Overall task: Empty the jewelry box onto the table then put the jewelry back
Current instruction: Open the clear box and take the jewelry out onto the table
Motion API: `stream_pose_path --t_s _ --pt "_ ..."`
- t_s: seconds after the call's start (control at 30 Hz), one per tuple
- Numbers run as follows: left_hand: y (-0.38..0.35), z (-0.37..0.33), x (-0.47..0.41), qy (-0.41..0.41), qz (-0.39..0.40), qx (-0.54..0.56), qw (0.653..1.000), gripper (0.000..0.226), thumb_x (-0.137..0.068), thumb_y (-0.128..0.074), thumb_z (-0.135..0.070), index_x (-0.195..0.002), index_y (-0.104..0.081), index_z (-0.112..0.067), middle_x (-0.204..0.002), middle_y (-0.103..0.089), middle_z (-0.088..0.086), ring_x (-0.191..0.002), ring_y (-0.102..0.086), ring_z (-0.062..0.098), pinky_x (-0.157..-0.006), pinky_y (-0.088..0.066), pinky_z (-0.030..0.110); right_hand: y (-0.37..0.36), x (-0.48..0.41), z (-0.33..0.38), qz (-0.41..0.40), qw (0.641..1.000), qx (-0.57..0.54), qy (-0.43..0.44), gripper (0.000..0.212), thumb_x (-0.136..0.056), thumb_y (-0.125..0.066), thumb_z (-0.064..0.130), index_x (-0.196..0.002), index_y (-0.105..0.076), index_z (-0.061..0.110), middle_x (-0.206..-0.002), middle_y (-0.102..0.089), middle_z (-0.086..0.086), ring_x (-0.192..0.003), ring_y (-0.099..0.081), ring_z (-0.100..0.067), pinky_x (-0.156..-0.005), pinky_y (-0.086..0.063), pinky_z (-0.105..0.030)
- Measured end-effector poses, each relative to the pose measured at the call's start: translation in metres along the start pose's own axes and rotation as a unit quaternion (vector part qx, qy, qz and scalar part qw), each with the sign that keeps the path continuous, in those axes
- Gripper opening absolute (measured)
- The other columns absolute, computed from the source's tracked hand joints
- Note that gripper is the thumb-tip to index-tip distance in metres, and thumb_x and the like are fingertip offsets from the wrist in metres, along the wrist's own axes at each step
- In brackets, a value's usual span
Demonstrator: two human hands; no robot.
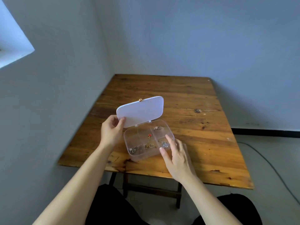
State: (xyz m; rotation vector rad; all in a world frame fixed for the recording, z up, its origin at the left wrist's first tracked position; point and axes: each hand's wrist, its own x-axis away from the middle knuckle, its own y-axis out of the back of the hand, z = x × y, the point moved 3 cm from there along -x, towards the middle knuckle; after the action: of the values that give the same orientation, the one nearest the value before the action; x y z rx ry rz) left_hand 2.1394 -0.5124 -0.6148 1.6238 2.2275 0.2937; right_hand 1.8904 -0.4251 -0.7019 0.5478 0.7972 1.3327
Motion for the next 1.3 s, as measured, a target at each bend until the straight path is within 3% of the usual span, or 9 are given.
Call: stream_pose_path --t_s 0.07,0.17,0.33,0.4,0.53,0.7,0.8,1.03,1.3 --pt "-0.005 0.01 -0.007 0.075 -0.011 0.028 0.997 0.004 -0.093 -0.066 -0.021 -0.096 -0.067 -0.022 -0.093 -0.072 -0.005 -0.078 -0.069 0.011 -0.065 -0.057 0.026 -0.001 0.0 -0.001 -0.004 1.0 0.006 0.002 0.065 -0.096 -0.023 0.072 -0.154 -0.021 0.043 -0.154 -0.037 -0.001 -0.135 -0.034 -0.017 -0.103 -0.037 -0.034" --pt "-0.012 0.024 -0.017 0.158 -0.02 0.026 0.987 0.025 -0.092 -0.066 -0.011 -0.117 -0.067 -0.015 -0.098 -0.069 -0.007 -0.072 -0.064 0.002 -0.053 -0.049 0.015 -0.003 -0.001 -0.002 -0.005 1.0 0.011 -0.001 0.067 -0.094 -0.02 0.075 -0.153 -0.021 0.044 -0.154 -0.037 0.001 -0.135 -0.033 -0.015 -0.1 -0.037 -0.031" --pt "-0.016 0.032 -0.02 0.258 0.026 0.057 0.964 0.026 -0.093 -0.065 -0.008 -0.118 -0.066 -0.008 -0.091 -0.073 0.007 -0.085 -0.071 0.022 -0.076 -0.06 0.036 -0.003 -0.001 -0.002 0.002 1.0 0.015 -0.012 0.065 -0.093 -0.018 0.076 -0.151 -0.021 0.046 -0.155 -0.035 0.003 -0.137 -0.033 -0.013 -0.101 -0.039 -0.03" --pt "-0.014 0.031 -0.021 0.215 0.024 0.005 0.976 0.032 -0.092 -0.067 -0.014 -0.123 -0.063 -0.009 -0.102 -0.071 0.007 -0.09 -0.068 0.023 -0.077 -0.056 0.035 -0.002 -0.001 -0.001 0.005 1.0 0.012 -0.015 0.066 -0.093 -0.018 0.076 -0.151 -0.023 0.046 -0.155 -0.035 0.003 -0.137 -0.033 -0.012 -0.1 -0.038 -0.028" --pt "-0.012 0.01 -0.013 -0.026 0.0 -0.195 0.981 0.027 -0.087 -0.071 -0.023 -0.113 -0.066 -0.017 -0.103 -0.064 0.0 -0.084 -0.059 0.017 -0.07 -0.042 0.028 -0.001 0.0 0.001 0.01 1.0 0.011 -0.024 0.071 -0.089 -0.015 0.079 -0.151 -0.026 0.044 -0.155 -0.035 0.003 -0.137 -0.034 -0.013 -0.1 -0.04 -0.029" --pt "-0.05 -0.009 0.011 -0.215 0.239 -0.317 0.892 0.032 -0.083 -0.071 -0.043 -0.11 -0.072 -0.024 -0.099 -0.071 -0.006 -0.091 -0.059 0.014 -0.073 -0.056 0.035 0.001 0.001 0.003 0.017 0.999 0.024 -0.028 0.073 -0.089 -0.014 0.078 -0.152 -0.025 0.042 -0.155 -0.036 0.001 -0.138 -0.033 -0.016 -0.104 -0.041 -0.034" --pt "-0.066 -0.005 0.019 -0.229 0.285 -0.371 0.854 0.037 -0.084 -0.066 -0.049 -0.115 -0.071 -0.028 -0.098 -0.069 -0.005 -0.094 -0.057 0.016 -0.076 -0.054 0.036 0.003 0.001 0.005 0.016 0.999 0.02 -0.031 0.071 -0.091 -0.016 0.075 -0.153 -0.025 0.042 -0.154 -0.036 0.001 -0.137 -0.034 -0.016 -0.102 -0.04 -0.031" --pt "-0.072 0.007 0.027 -0.241 0.228 -0.357 0.873 0.021 -0.091 -0.064 -0.04 -0.105 -0.076 -0.032 -0.102 -0.071 -0.006 -0.095 -0.06 0.015 -0.078 -0.054 0.036 0.01 -0.014 0.006 0.016 0.998 -0.031 -0.053 0.064 -0.096 -0.024 0.067 -0.145 -0.048 0.034 -0.156 -0.031 0.003 -0.14 -0.035 -0.015 -0.103 -0.031 -0.026" --pt "-0.071 0.01 0.027 -0.252 0.213 -0.336 0.882 0.017 -0.091 -0.064 -0.036 -0.095 -0.078 -0.029 -0.09 -0.072 -0.008 -0.08 -0.06 0.01 -0.065 -0.052 0.025 0.018 -0.114 0.041 0.07 0.98 0.169 -0.073 0.031 -0.096 -0.058 0.043 -0.113 -0.075 0.023 -0.118 -0.059 -0.003 -0.11 -0.059 -0.028 -0.08 -0.05 -0.034"
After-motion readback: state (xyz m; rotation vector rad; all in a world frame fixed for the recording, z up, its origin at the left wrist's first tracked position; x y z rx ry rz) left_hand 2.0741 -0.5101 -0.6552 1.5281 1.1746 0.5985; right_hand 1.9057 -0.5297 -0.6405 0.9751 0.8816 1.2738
